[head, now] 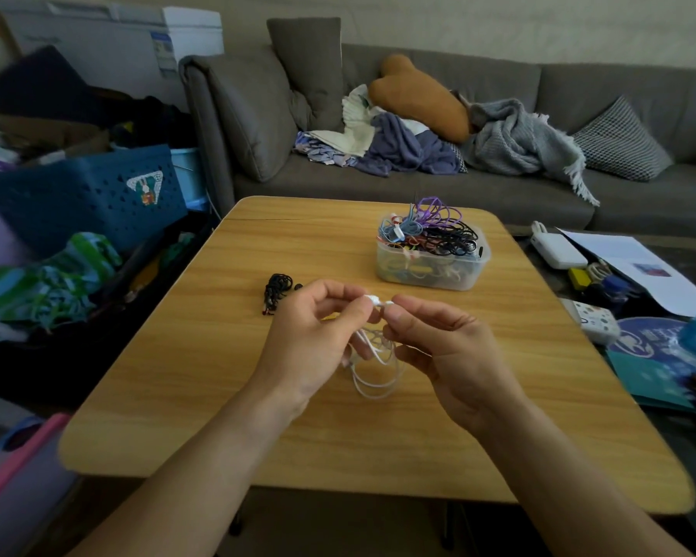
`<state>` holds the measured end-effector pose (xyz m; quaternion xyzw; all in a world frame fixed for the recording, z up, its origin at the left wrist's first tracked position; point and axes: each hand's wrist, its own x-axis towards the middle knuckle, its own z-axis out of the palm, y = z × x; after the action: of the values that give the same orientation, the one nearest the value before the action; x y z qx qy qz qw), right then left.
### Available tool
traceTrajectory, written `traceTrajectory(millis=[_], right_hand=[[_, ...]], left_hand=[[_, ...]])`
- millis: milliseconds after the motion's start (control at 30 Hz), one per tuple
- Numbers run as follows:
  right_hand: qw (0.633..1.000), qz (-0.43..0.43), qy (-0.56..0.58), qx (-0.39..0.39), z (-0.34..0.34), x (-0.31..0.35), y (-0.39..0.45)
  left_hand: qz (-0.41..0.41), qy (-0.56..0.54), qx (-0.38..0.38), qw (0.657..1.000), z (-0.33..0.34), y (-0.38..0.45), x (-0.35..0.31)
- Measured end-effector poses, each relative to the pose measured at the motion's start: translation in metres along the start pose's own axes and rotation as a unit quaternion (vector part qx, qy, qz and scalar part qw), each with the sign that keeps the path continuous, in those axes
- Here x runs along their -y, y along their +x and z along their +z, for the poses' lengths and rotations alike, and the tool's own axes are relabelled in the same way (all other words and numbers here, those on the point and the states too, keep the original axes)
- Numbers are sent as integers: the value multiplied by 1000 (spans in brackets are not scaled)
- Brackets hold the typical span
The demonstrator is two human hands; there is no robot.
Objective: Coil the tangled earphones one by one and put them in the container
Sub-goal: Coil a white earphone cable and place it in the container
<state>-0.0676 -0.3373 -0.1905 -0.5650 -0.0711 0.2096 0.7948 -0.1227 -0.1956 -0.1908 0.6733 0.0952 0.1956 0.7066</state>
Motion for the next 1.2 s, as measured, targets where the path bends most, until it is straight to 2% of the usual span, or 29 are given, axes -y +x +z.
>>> traceTrajectory(millis=[100,233,433,700,1067,1200], right_hand=[[1000,-3,24,-3,3,-2,-1],[999,-19,35,-13,5,-3,-1],[999,-27,39,-18,5,-6,1],[998,-52,12,-15,6,-10,2],[999,-31,26,5,0,-9,6],[993,-110,-36,19,-4,-8,8]], left_hand=[[47,29,24,998,1,-1,3],[104,48,8,993,3,-2,5],[128,31,-17,991,9,-4,10],[161,78,-34,983,8,-3,15],[168,58,-26,984,12,-4,15],[130,21,-10,991,13,-3,11]])
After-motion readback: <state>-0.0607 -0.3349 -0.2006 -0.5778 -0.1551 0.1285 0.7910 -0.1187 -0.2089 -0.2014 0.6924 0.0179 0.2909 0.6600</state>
